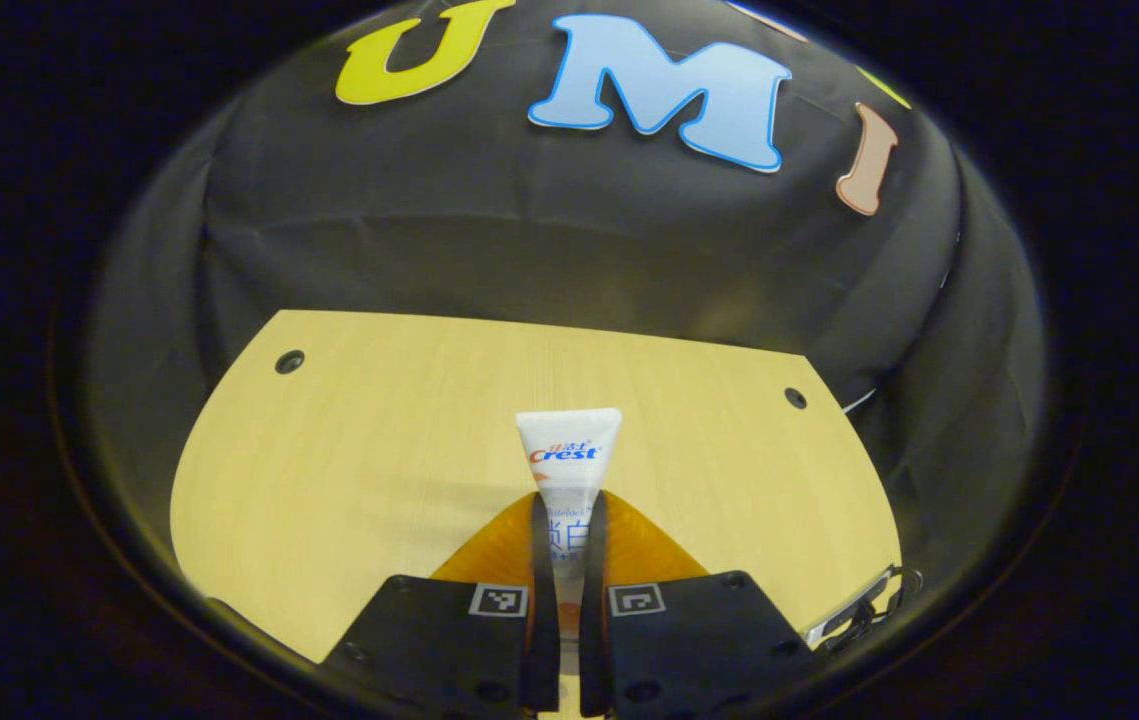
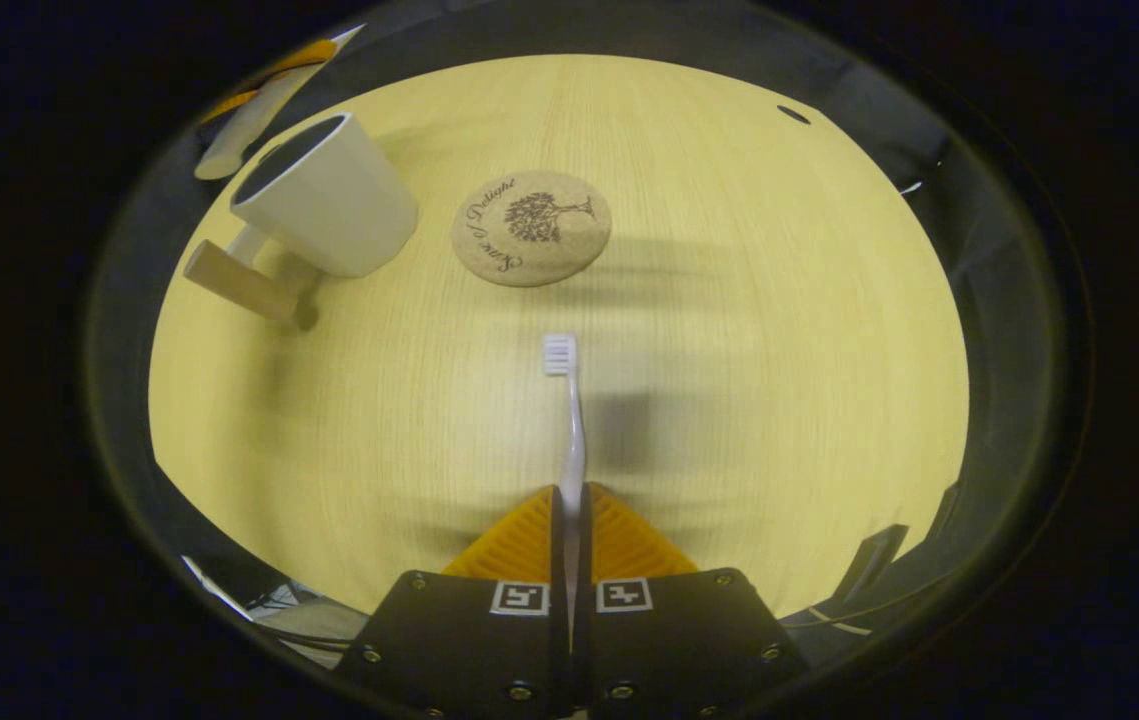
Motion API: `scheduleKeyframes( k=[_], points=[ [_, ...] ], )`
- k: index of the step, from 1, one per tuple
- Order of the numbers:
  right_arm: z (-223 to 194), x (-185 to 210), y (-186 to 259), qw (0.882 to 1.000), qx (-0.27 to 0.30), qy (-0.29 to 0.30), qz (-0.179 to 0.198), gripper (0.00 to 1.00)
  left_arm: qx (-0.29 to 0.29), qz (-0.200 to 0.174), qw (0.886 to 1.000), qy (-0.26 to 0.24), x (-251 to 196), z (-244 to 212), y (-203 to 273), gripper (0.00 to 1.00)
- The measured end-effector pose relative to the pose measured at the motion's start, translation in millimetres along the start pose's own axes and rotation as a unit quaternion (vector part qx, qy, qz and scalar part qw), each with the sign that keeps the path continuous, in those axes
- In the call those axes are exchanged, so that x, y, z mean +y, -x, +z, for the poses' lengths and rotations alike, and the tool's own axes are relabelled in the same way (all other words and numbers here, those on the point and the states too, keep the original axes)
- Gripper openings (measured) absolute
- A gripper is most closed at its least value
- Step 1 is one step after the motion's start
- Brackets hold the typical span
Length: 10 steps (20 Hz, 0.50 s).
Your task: Put the toothbrush and toothpaste on the desktop into the cup, then pick up the cup and place it on the coaster on the desktop.
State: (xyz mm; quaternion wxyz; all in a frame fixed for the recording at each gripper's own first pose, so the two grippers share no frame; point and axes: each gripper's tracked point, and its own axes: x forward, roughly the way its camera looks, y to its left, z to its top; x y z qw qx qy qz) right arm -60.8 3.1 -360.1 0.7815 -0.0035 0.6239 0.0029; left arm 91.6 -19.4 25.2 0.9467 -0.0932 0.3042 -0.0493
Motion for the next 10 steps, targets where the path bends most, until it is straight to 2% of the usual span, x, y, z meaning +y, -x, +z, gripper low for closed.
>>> scheduleKeyframes(
  k=[4,10],
  points=[
    [0.1,0.5,-0.5,1.0,0.0,-0.001,-0.001,0.03,-0.006,-0.011,1.0,-0.005,-7.7,-7.9,-18.9,0.15],
    [0.4,0.7,-0.7,1.0,0.005,0.006,-0.004,0.03,-0.04,0.007,0.999,-0.025,-9.2,-9.2,-21.8,0.15]
  ],
)
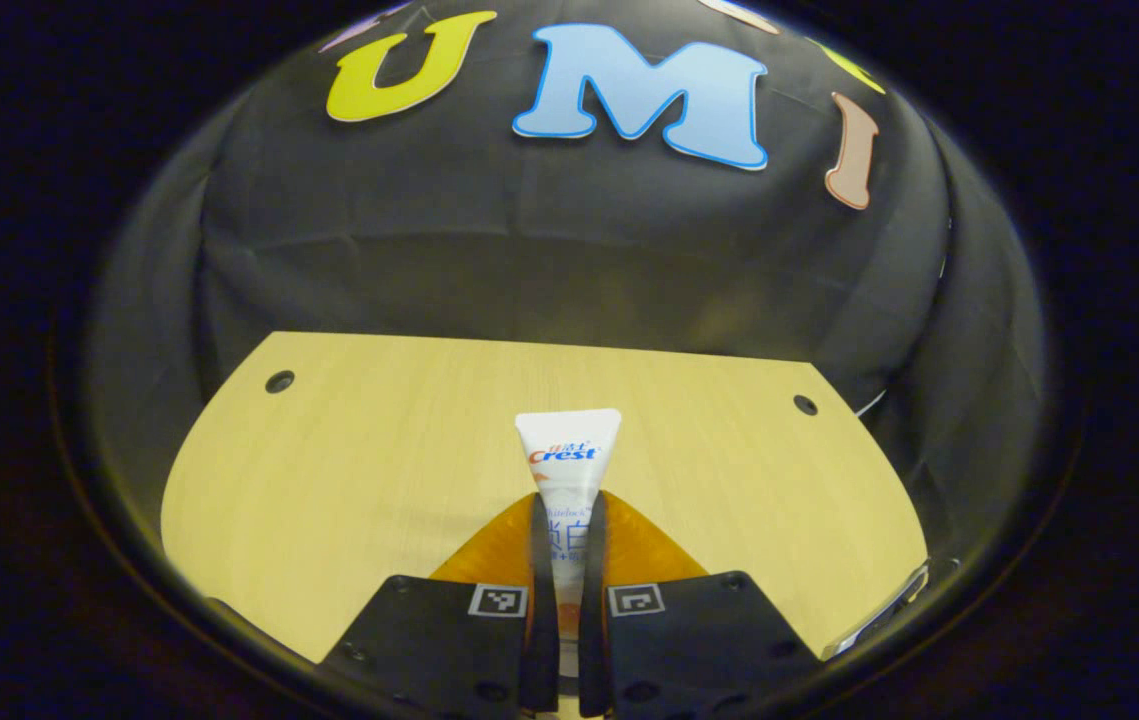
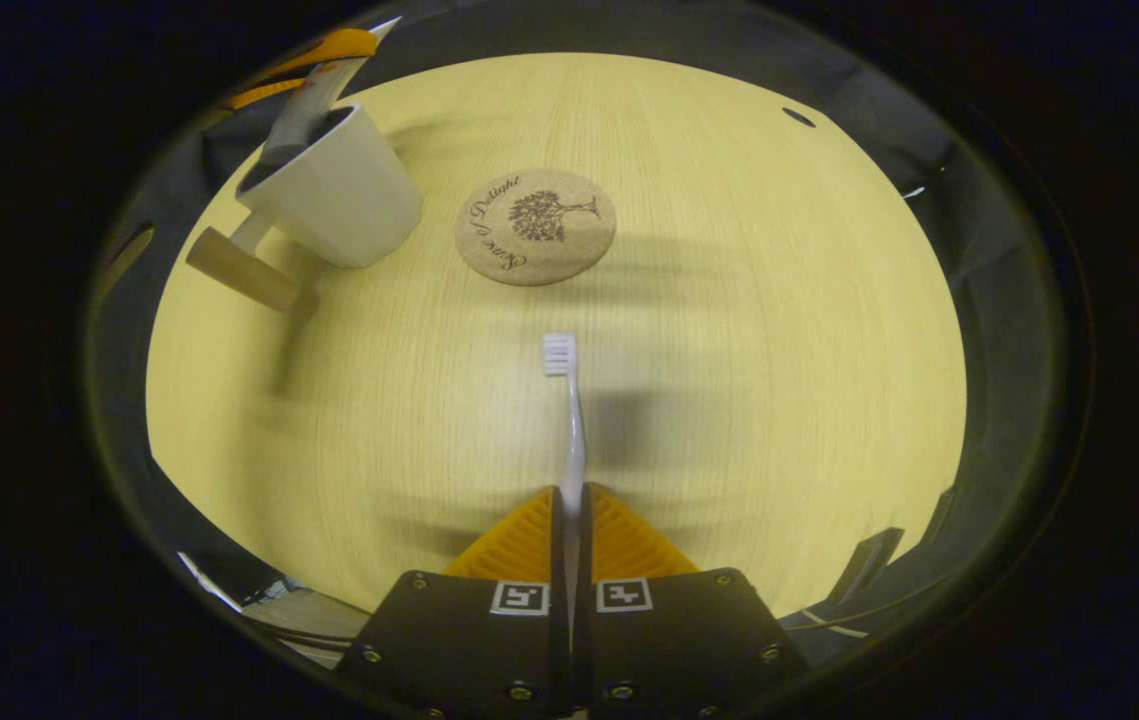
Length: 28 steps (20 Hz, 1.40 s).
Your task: Put the toothbrush and toothpaste on the desktop into the cup, then pick up the cup and place it on the coaster on the desktop.
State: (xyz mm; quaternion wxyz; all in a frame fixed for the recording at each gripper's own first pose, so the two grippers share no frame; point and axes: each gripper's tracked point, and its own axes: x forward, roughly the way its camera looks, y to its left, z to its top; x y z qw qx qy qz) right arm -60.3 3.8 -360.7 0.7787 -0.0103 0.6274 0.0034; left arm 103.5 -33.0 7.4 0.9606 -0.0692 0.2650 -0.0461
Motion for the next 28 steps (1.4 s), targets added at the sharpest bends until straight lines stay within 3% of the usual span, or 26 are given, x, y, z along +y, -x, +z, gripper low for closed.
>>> scheduleKeyframes(
  k=[2,4,6,8,10,21,28],
  points=[
    [0.0,0.0,-0.3,1.0,0.0,0.0,-0.001,0.03,-0.01,-0.006,1.0,-0.001,0.2,-1.1,4.1,0.17],
    [-0.1,-0.1,0.0,1.0,-0.001,0.0,-0.001,0.03,-0.013,-0.02,1.0,0.007,-2.0,-7.9,7.0,0.25],
    [-0.1,0.0,0.2,1.0,-0.001,0.0,-0.002,0.03,-0.009,-0.018,1.0,0.009,0.2,-14.5,9.5,0.39],
    [-0.1,0.2,-0.1,1.0,-0.002,0.001,-0.003,0.03,-0.005,-0.017,1.0,0.008,3.8,-19.5,13.8,0.63],
    [-0.6,0.1,0.2,1.0,-0.004,0.001,-0.004,0.03,-0.004,-0.016,1.0,0.008,4.7,-21.1,15.2,0.7],
    [3.0,-0.3,3.2,0.999,-0.029,-0.02,0.004,0.02,-0.04,-0.035,0.998,-0.016,-5.3,4.1,75.3,0.71],
    [62.6,15.6,50.6,0.993,-0.109,-0.018,0.037,0.02,-0.059,-0.023,0.998,-0.011,25.0,9.4,127.0,0.71]
  ],
)
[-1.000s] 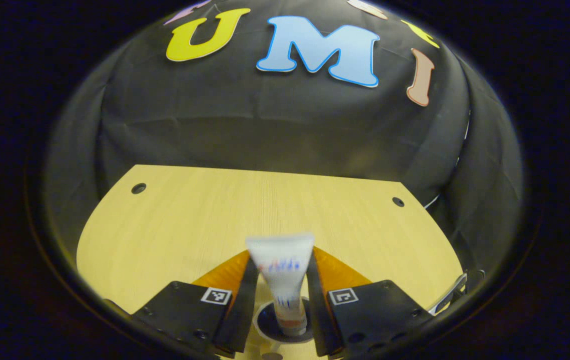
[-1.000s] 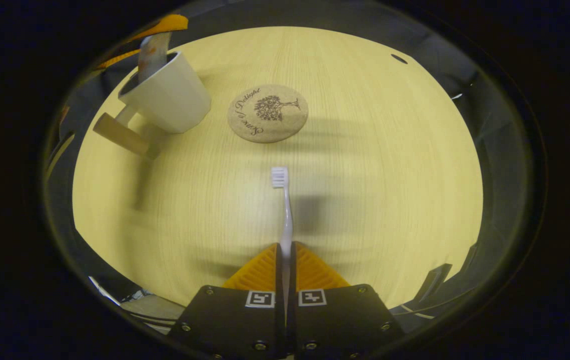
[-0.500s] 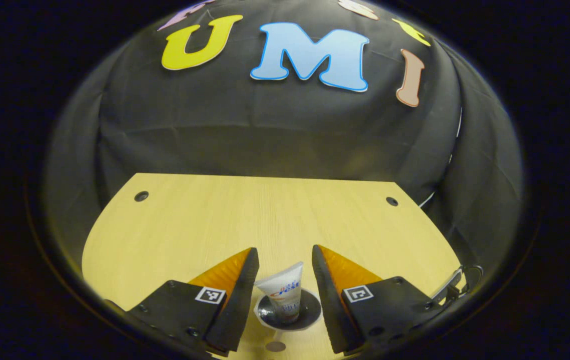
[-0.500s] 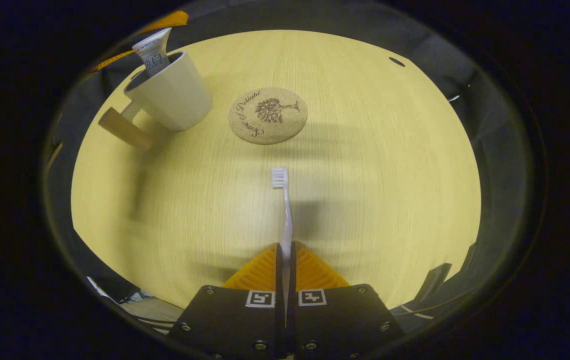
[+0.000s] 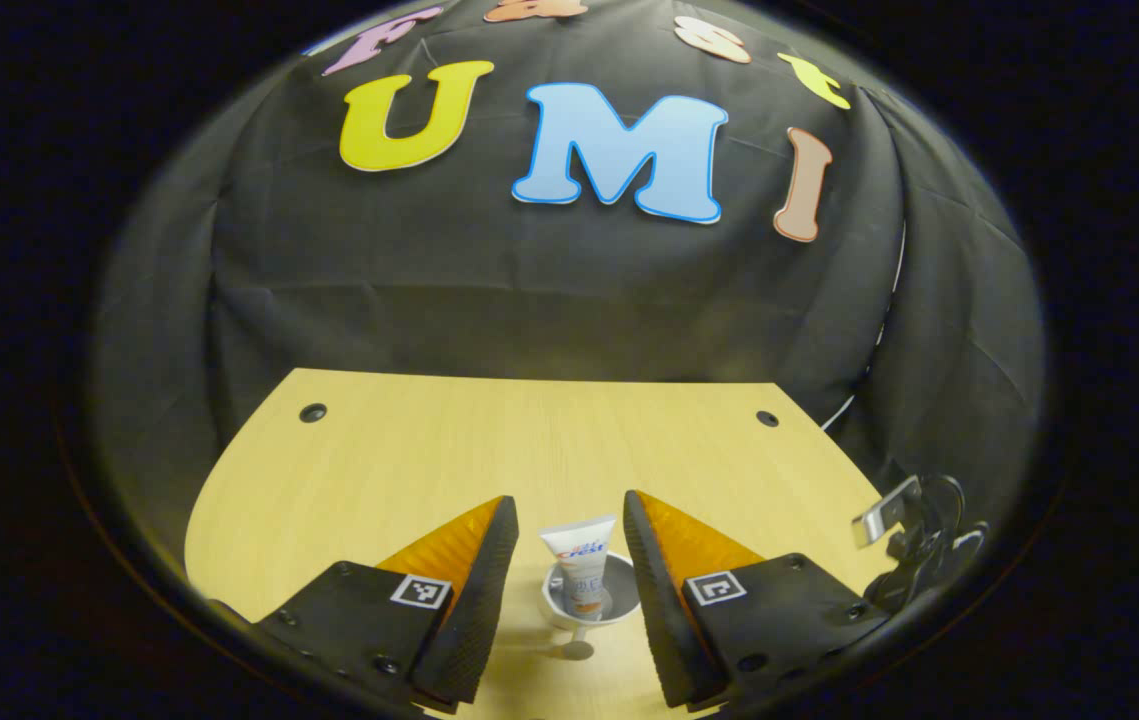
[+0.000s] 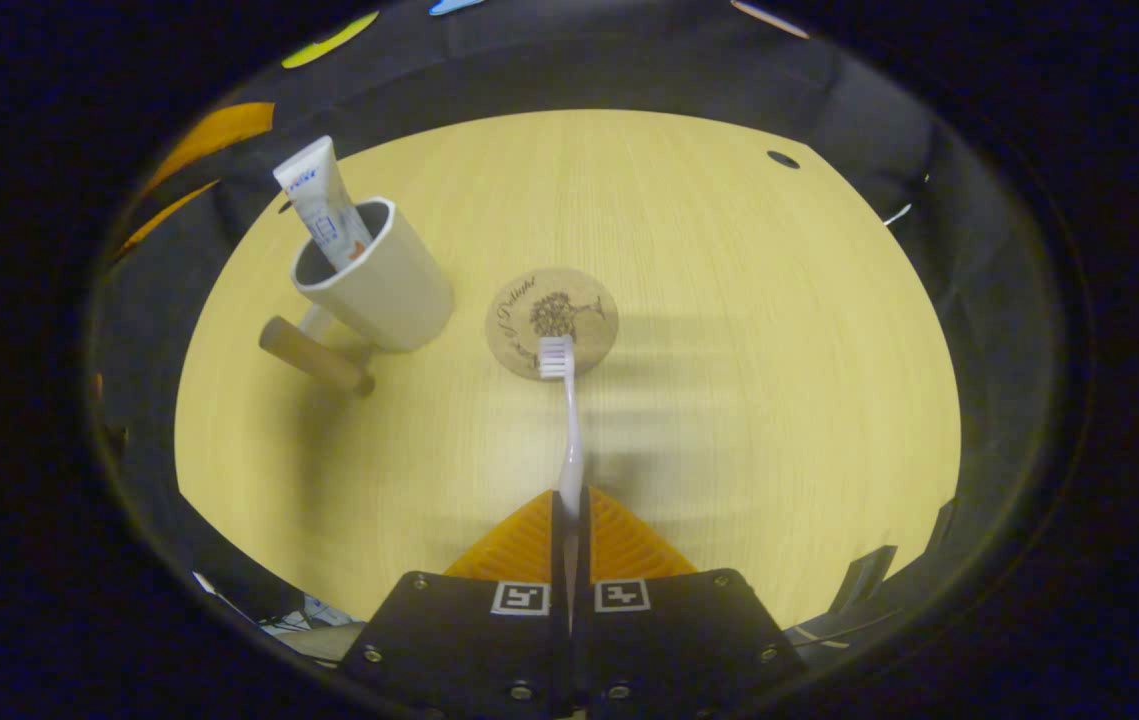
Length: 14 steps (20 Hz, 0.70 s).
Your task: Put the toothbrush and toothpaste on the desktop into the cup, then pick up the cup and place it on the coaster on the desktop.
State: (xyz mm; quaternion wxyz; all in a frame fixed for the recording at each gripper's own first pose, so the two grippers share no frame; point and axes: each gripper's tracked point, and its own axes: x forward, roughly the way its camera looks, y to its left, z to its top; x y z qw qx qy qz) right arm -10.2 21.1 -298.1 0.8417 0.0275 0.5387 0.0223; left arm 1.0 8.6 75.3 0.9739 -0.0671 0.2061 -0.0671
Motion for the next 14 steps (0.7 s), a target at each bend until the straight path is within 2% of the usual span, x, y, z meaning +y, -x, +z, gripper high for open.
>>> scheduleKeyframes(
  k=[9,14],
  points=[
    [124.4,46.2,54.4,0.992,-0.114,0.005,0.043,0.02,-0.004,0.047,0.998,0.031,71.0,-11.2,55.7,0.7],
    [170.2,73.9,59.4,0.985,-0.152,-0.03,0.075,0.02,-0.001,0.083,0.995,0.049,113.1,-28.8,96.3,0.7]
  ],
)
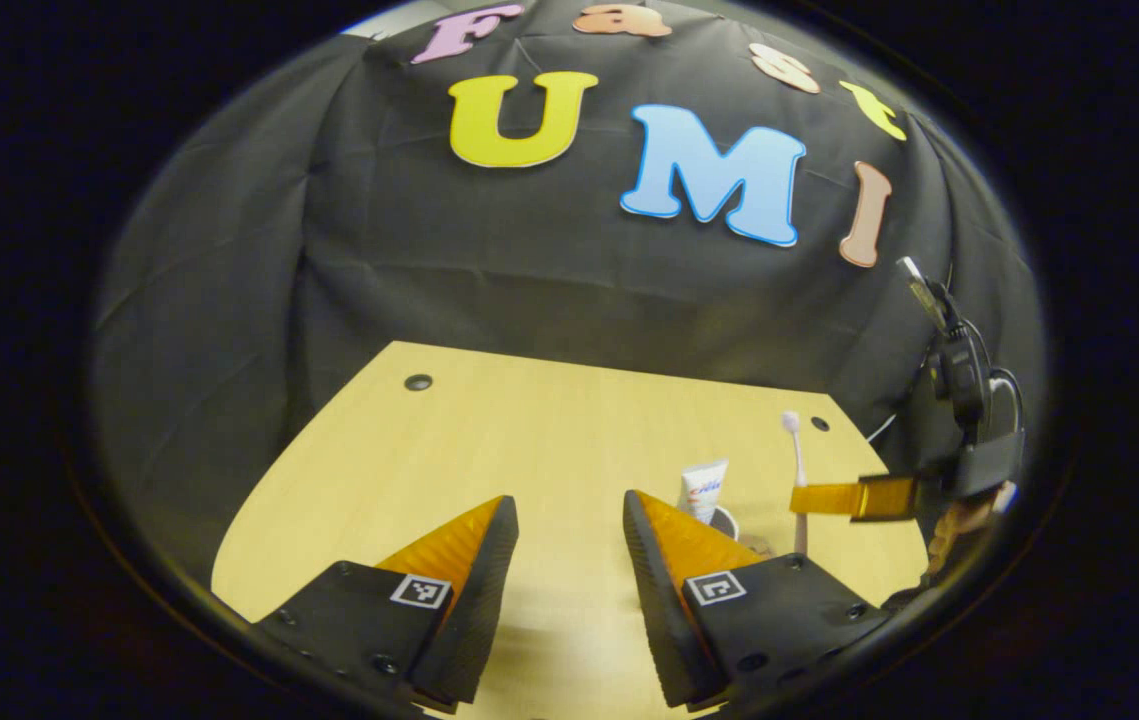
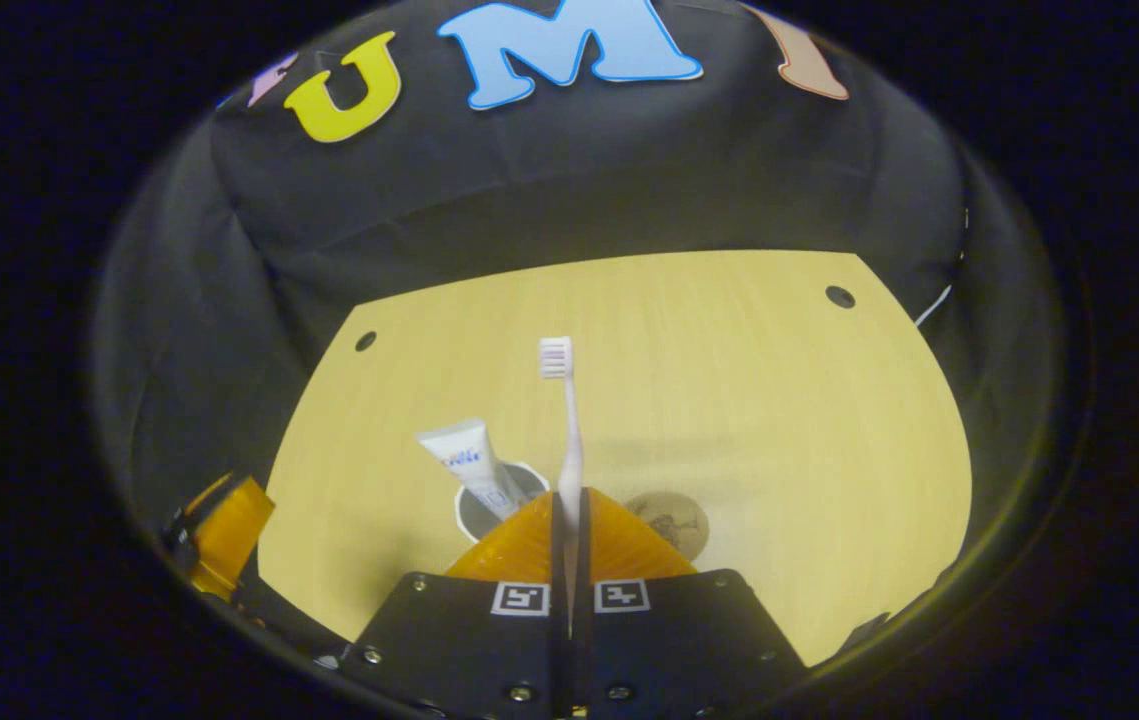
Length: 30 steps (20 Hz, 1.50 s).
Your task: Put the toothbrush and toothpaste on the desktop into the cup, then pick up the cup and place it on the coaster on the desktop.
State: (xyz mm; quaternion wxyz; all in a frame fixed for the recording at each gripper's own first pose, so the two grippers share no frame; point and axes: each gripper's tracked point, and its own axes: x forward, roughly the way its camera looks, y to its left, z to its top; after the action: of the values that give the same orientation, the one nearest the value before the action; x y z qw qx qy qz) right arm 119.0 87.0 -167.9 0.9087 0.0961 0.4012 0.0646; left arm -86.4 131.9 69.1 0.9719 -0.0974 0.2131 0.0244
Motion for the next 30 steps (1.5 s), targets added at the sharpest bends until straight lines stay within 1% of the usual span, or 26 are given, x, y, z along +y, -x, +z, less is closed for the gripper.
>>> scheduleKeyframes(
  k=[4,6,9,13,16,20,22,23,24,25,30],
  points=[
    [20.8,15.3,-18.4,0.999,-0.023,-0.028,0.009,0.02,0.004,0.03,0.999,0.02,40.7,-13.9,29.7,0.71],
    [28.2,20.3,-30.7,0.999,-0.03,-0.036,0.006,0.02,0.005,0.042,0.999,0.024,56.7,-21.8,42.2,0.71],
    [36.0,24.6,-42.6,0.998,-0.057,-0.037,0.0,0.02,0.006,0.049,0.998,0.029,72.6,-26.6,52.4,0.71],
    [26.6,27.2,-58.4,0.994,-0.097,-0.056,0.003,0.02,0.006,0.046,0.999,0.016,77.5,-29.4,58.5,0.71],
    [12.9,23.4,-65.4,0.989,-0.129,-0.07,-0.001,0.02,0.008,0.038,0.999,0.007,73.4,-27.3,58.3,0.71],
    [-7.8,26.9,-55.7,0.985,-0.167,-0.051,-0.002,0.04,0.02,0.019,1.0,0.0,63.4,-33.2,54.9,0.71],
    [-24.6,24.2,-53.1,0.986,-0.162,-0.04,-0.003,0.07,0.025,0.007,1.0,-0.007,54.6,-36.3,50.1,0.71],
    [-32.3,25.2,-51.3,0.987,-0.154,-0.037,0.002,0.12,0.027,-0.001,1.0,-0.011,48.8,-38.3,49.1,0.71],
    [-40.9,23.4,-48.9,0.988,-0.148,-0.034,0.0,0.2,0.028,-0.009,0.999,-0.015,41.7,-39.2,48.6,0.71],
    [-45.2,20.5,-46.0,0.989,-0.146,-0.033,-0.004,0.22,0.03,-0.017,0.999,-0.019,34.2,-39.8,46.7,0.71],
    [-55.4,9.8,-27.2,0.989,-0.145,-0.025,-0.01,0.21,0.05,-0.062,0.996,-0.033,-8.1,-47.6,27.3,0.71]
  ],
)
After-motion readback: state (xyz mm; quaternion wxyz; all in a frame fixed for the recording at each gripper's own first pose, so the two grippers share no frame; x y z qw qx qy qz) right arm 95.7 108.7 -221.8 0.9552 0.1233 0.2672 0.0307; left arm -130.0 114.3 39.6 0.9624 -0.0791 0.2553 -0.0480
